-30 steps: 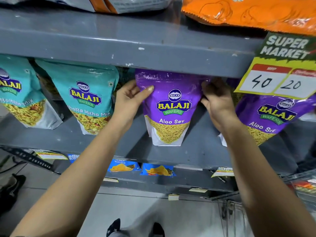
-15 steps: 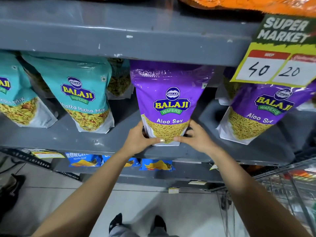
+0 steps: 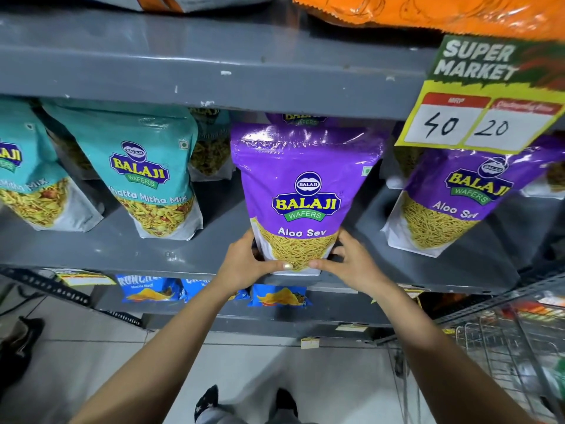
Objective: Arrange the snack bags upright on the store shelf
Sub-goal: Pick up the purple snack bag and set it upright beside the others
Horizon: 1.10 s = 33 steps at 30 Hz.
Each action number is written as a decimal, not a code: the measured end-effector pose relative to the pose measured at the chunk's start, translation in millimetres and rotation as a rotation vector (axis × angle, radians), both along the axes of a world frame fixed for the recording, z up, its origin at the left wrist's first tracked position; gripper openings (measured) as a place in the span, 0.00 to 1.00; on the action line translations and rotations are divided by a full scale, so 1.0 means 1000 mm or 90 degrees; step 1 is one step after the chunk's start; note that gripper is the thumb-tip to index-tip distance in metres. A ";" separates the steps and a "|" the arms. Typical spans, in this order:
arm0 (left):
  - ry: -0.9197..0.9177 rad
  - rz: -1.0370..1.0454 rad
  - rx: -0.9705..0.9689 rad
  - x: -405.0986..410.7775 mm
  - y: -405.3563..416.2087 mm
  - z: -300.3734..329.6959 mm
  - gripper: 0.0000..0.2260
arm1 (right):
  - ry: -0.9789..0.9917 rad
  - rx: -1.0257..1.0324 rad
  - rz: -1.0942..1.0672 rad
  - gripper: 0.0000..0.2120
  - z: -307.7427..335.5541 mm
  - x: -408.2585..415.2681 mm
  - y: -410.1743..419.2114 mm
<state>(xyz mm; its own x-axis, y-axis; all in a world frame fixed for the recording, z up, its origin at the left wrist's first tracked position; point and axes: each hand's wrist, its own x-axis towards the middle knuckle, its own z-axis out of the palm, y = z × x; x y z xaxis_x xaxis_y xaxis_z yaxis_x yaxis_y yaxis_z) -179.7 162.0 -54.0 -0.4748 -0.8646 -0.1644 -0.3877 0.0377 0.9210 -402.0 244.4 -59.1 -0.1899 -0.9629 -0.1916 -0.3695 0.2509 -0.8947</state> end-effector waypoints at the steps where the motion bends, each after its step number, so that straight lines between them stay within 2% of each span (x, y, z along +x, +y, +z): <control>1: 0.003 -0.003 0.004 0.000 0.000 0.000 0.28 | 0.001 -0.001 0.000 0.35 -0.001 0.000 0.001; 6: 0.013 0.001 0.017 0.001 0.003 -0.001 0.29 | -0.006 -0.006 -0.006 0.38 -0.007 0.002 0.003; 9: 0.045 0.006 0.018 0.004 0.006 -0.003 0.36 | -0.018 -0.012 -0.003 0.39 -0.007 0.000 0.003; 11: 0.069 0.070 -0.038 0.004 0.015 -0.005 0.42 | -0.042 -0.025 -0.010 0.38 -0.006 -0.005 0.007; 12: 0.074 0.134 -0.081 0.004 0.023 -0.004 0.43 | -0.054 -0.033 -0.022 0.38 -0.004 -0.008 0.011; 13: 0.082 0.202 -0.137 0.003 0.032 -0.001 0.38 | -0.063 -0.042 -0.041 0.38 -0.001 -0.013 0.017; 15: 0.099 0.266 -0.276 -0.002 0.048 0.007 0.23 | -0.066 -0.070 -0.100 0.32 0.002 -0.028 0.030; 16: 0.108 0.252 -0.327 -0.007 0.054 0.010 0.20 | -0.058 -0.087 -0.133 0.27 0.002 -0.037 0.037; 19: 0.146 0.142 -0.402 -0.038 0.065 0.014 0.20 | -0.015 -0.118 -0.246 0.13 0.002 -0.065 0.062; 21: 0.167 0.082 -0.420 -0.069 0.070 0.019 0.20 | 0.014 -0.106 -0.319 0.09 -0.001 -0.086 0.076; 24: 0.160 0.023 -0.404 -0.118 0.071 0.018 0.17 | 0.092 -0.096 -0.397 0.11 -0.008 -0.117 0.091; 26: 0.122 -0.030 -0.364 -0.148 0.066 0.009 0.11 | 0.153 -0.084 -0.439 0.17 -0.011 -0.135 0.094; 27: 0.095 -0.060 -0.326 -0.163 0.063 0.004 0.06 | 0.162 -0.067 -0.456 0.22 -0.011 -0.145 0.093; 28: 0.062 -0.086 -0.275 -0.176 0.058 0.000 0.05 | 0.148 -0.061 -0.459 0.27 -0.010 -0.153 0.091; 30: -0.011 -0.133 -0.176 -0.200 0.046 -0.003 0.20 | 0.134 -0.047 -0.427 0.38 -0.009 -0.170 0.084; 31: -0.037 -0.150 -0.141 -0.210 0.040 -0.003 0.26 | 0.137 -0.042 -0.403 0.39 -0.009 -0.178 0.080; 33: -0.056 -0.185 -0.109 -0.224 0.031 -0.002 0.25 | 0.132 -0.040 -0.363 0.35 -0.008 -0.185 0.075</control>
